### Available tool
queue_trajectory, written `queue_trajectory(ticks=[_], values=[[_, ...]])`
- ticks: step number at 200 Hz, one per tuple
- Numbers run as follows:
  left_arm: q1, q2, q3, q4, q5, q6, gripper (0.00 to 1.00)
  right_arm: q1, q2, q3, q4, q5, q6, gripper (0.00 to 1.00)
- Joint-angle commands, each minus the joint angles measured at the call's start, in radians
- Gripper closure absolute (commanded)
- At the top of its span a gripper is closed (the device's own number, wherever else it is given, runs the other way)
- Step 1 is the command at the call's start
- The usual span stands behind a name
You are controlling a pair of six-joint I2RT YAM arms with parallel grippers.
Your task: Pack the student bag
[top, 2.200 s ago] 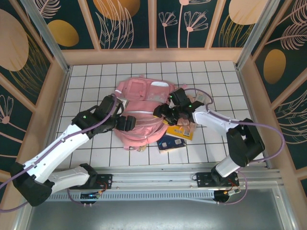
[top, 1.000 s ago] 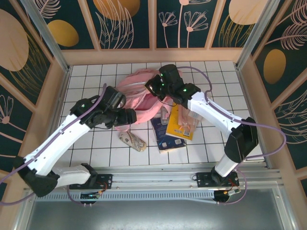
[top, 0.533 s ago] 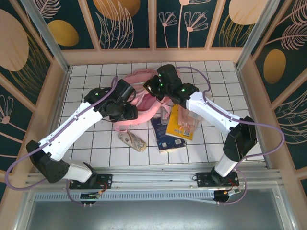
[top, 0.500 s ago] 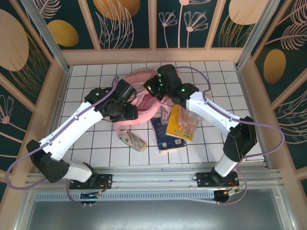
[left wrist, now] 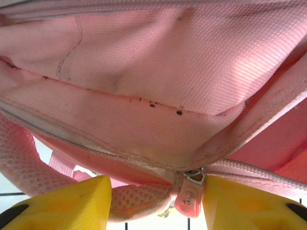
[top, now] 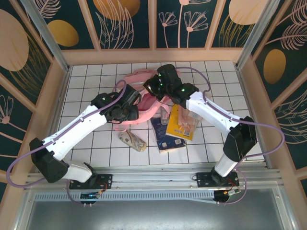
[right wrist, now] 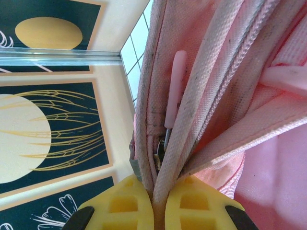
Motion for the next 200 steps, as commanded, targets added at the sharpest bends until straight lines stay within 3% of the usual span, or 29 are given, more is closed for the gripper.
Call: queue_trajectory(ticks=[1,41,79,108,175,200], values=[[-0.009,-0.017,-0.031,0.049,-0.049,-0.022,0.50,0.005,-0.014,0.104,0.172,0.007,0.001,1.00],[-0.010,-0.013,-0.035,0.085,-0.074,-0.027,0.57,0.014,-0.005,0.112,0.188,0.006,0.017,1.00],[-0.010,-0.006,-0.060,0.126,-0.076,-0.022,0.76,0.016,-0.005,0.132,0.187,0.013,0.030,1.00],[-0.010,-0.018,-0.055,0.118,-0.079,-0.023,1.00,0.017,-0.012,0.137,0.169,0.022,0.018,1.00],[-0.006,-0.069,-0.001,-0.041,-0.189,0.025,1.00,-0.014,-0.085,0.042,0.151,0.020,-0.023,1.00],[0.038,-0.112,-0.026,-0.088,-0.223,0.101,1.00,-0.090,-0.120,0.004,0.125,-0.108,-0.097,1.00]])
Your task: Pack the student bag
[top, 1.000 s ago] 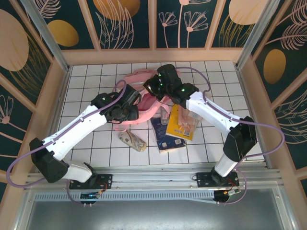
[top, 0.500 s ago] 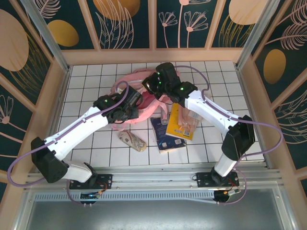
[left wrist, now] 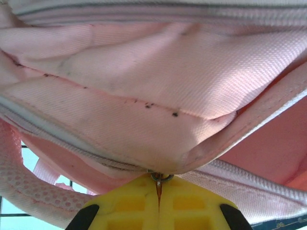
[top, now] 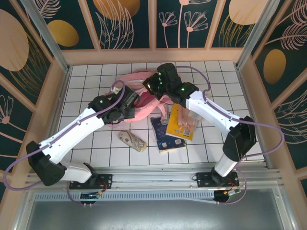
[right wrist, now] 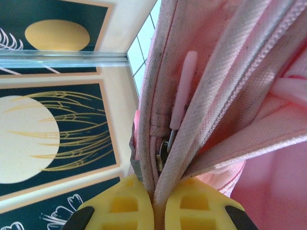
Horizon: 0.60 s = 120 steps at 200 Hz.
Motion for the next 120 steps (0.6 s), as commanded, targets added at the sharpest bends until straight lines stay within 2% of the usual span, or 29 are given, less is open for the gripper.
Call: queue_trajectory(ticks=[1,18,33,55,83,100,109,120], values=[[0.046,-0.057,-0.001,-0.127,-0.097,0.082,1.00,-0.077,-0.119,-0.004,0.115,-0.094,-0.106,1.00],[0.118,-0.097,-0.052,-0.089,-0.020,0.148,1.00,-0.122,-0.150,-0.031,0.060,-0.148,-0.172,1.00],[0.152,-0.122,-0.072,-0.071,0.002,0.182,1.00,-0.165,-0.165,-0.044,0.013,-0.232,-0.249,1.00],[0.172,-0.108,-0.046,-0.072,0.018,0.227,1.00,-0.230,-0.176,-0.045,-0.087,-0.306,-0.403,1.00],[0.194,-0.061,0.043,-0.112,-0.016,0.289,1.00,-0.288,-0.173,-0.039,-0.227,-0.384,-0.592,1.00],[0.196,-0.038,0.098,-0.091,0.082,0.310,1.00,-0.285,-0.179,-0.051,-0.224,-0.418,-0.638,1.00],[0.196,-0.027,0.123,-0.073,0.162,0.302,1.00,-0.260,-0.202,-0.062,-0.175,-0.420,-0.645,0.73],[0.196,-0.022,0.139,-0.041,0.243,0.284,1.00,-0.215,-0.247,-0.089,-0.072,-0.442,-0.675,0.57]])
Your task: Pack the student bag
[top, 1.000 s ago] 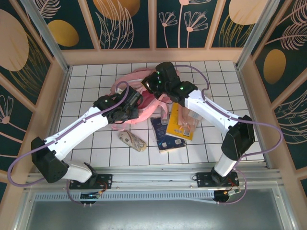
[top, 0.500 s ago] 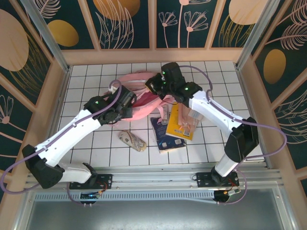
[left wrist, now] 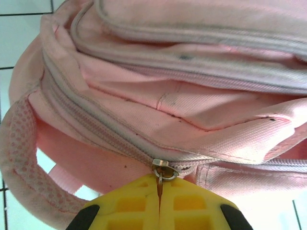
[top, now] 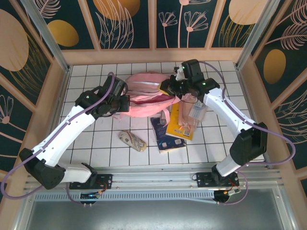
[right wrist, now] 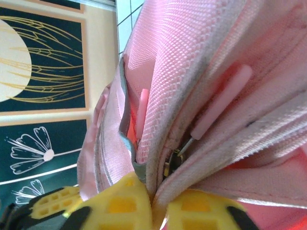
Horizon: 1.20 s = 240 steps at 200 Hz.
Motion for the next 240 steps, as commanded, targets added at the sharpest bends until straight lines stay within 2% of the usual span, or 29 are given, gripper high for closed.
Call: queue_trajectory(ticks=[1,19,28,32,43,75,99,125,168,201,216,228,235,238,240], values=[[0.049,0.000,0.060,-0.088,0.030,0.019,1.00,0.028,-0.152,-0.026,0.135,-0.036,-0.199,0.55],[0.049,0.016,0.094,-0.076,0.080,0.011,1.00,0.120,-0.237,-0.092,0.279,-0.047,-0.299,0.30],[0.049,0.026,0.118,-0.085,0.087,0.020,1.00,0.159,-0.270,-0.129,0.322,-0.055,-0.372,0.23],[0.049,0.031,0.129,-0.090,0.091,0.026,1.00,0.176,-0.282,-0.148,0.332,-0.052,-0.413,0.14],[0.049,0.041,0.155,-0.102,0.099,0.042,1.00,0.206,-0.305,-0.189,0.342,-0.065,-0.537,0.12],[0.049,0.050,0.185,-0.121,0.123,0.060,1.00,0.279,-0.231,-0.158,0.224,-0.107,-0.830,0.12],[0.049,0.045,0.181,-0.099,0.154,0.050,1.00,0.375,-0.143,-0.095,0.126,0.011,-1.001,0.12],[0.049,0.042,0.178,-0.093,0.167,0.046,1.00,0.434,-0.075,-0.082,0.113,0.130,-1.092,0.13],[0.050,0.046,0.208,-0.101,0.197,0.032,1.00,0.519,-0.010,-0.103,0.119,0.395,-1.195,0.18],[0.049,0.051,0.220,-0.112,0.221,0.026,1.00,0.583,0.031,-0.117,0.140,0.683,-1.285,0.22],[0.049,0.059,0.227,-0.122,0.233,0.024,1.00,0.626,0.053,-0.131,0.167,0.882,-1.337,0.22],[0.050,0.065,0.240,-0.126,0.242,0.022,1.00,0.638,0.056,-0.146,0.187,0.954,-1.367,0.22],[0.049,0.072,0.251,-0.131,0.242,0.023,1.00,0.639,0.054,-0.153,0.203,0.985,-1.366,0.29],[0.049,0.074,0.256,-0.134,0.240,0.023,1.00,0.639,0.053,-0.155,0.207,0.989,-1.364,0.35],[0.049,0.076,0.259,-0.136,0.239,0.023,1.00,0.638,0.050,-0.156,0.209,0.990,-1.363,0.42]])
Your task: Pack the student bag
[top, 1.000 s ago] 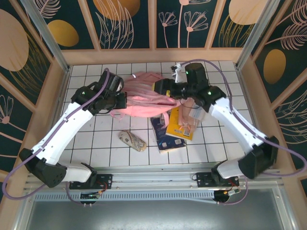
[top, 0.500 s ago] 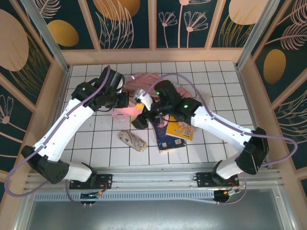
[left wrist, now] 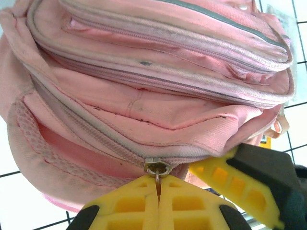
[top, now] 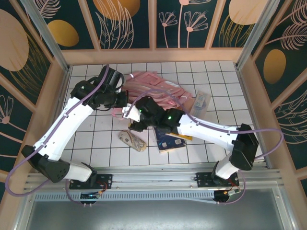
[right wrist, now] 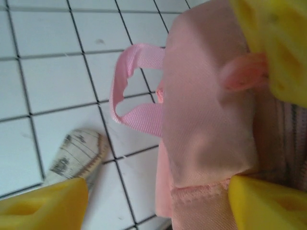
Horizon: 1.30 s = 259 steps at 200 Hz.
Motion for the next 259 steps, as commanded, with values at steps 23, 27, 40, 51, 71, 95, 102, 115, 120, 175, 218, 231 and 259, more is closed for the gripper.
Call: queue_trajectory(ticks=[23,27,40,51,71,95,102,115,120,175,218,231,259], values=[[-0.012,0.025,0.122,-0.008,0.054,0.004,1.00,0.008,-0.006,-0.065,0.091,0.284,-0.081,1.00],[-0.012,0.029,0.128,-0.013,0.050,0.008,1.00,0.006,-0.012,-0.070,0.090,0.287,-0.081,1.00],[-0.012,0.042,0.148,-0.025,0.041,0.019,1.00,0.003,-0.032,-0.089,0.088,0.311,-0.086,1.00],[-0.012,0.058,0.167,-0.041,0.029,0.031,1.00,0.003,-0.062,-0.116,0.096,0.319,-0.099,1.00],[-0.012,0.091,0.226,-0.090,-0.028,0.054,1.00,-0.008,-0.130,-0.157,0.094,0.338,-0.107,1.00],[-0.006,0.108,0.257,-0.102,-0.022,0.054,1.00,-0.039,-0.199,-0.174,0.028,0.252,-0.082,1.00],[-0.006,0.118,0.268,-0.103,0.004,0.048,1.00,-0.035,-0.222,-0.180,0.025,0.221,-0.087,1.00],[-0.006,0.136,0.302,-0.106,0.051,0.037,1.00,-0.023,-0.250,-0.198,0.063,0.201,-0.087,0.61],[-0.006,0.142,0.320,-0.105,0.062,0.032,1.00,-0.018,-0.254,-0.206,0.080,0.201,-0.090,0.43],[-0.006,0.185,0.429,-0.140,0.105,0.025,1.00,-0.026,-0.139,-0.168,0.128,0.190,-0.122,0.17],[-0.006,0.176,0.404,-0.140,0.119,0.024,1.00,-0.045,-0.031,-0.104,0.186,0.294,-0.150,0.33],[-0.006,0.174,0.401,-0.143,0.112,0.027,1.00,-0.043,-0.013,-0.080,0.199,0.330,-0.164,0.90],[-0.006,0.175,0.410,-0.166,0.051,0.033,1.00,-0.044,-0.090,-0.153,0.252,0.333,-0.213,1.00]])
